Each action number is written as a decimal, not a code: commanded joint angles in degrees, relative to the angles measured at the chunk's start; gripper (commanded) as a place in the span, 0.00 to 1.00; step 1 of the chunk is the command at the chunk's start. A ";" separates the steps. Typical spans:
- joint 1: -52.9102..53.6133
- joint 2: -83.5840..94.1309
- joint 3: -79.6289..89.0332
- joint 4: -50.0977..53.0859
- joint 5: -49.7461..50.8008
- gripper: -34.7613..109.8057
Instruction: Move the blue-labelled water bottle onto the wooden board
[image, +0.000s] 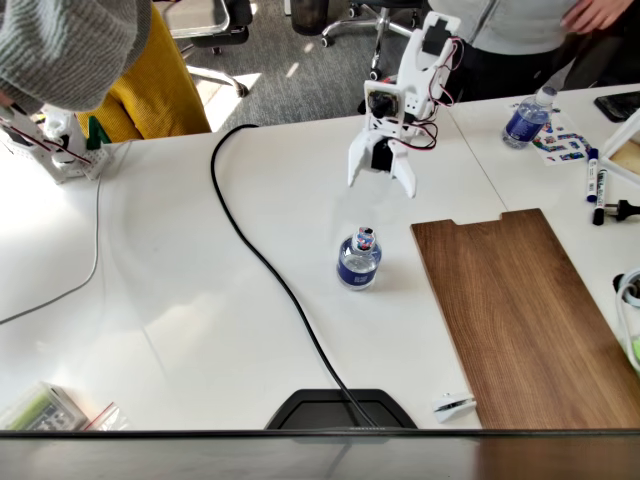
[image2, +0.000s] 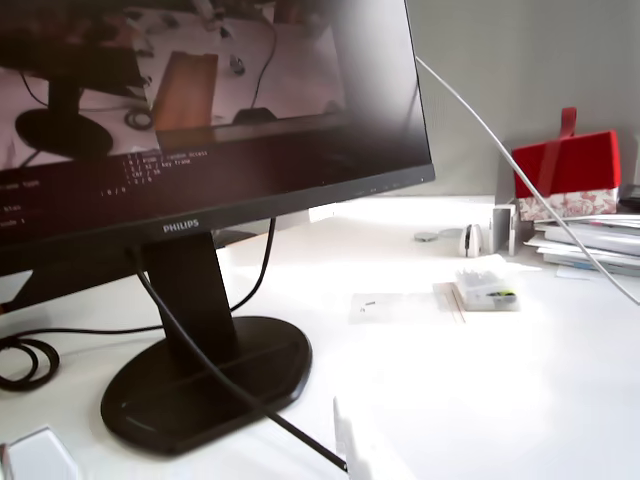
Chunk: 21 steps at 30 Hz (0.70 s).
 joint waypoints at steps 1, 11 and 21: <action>0.53 3.69 -2.02 4.66 -2.02 0.53; 0.79 4.22 -2.46 13.62 -2.29 0.53; -0.70 6.86 -2.55 21.36 -0.62 0.53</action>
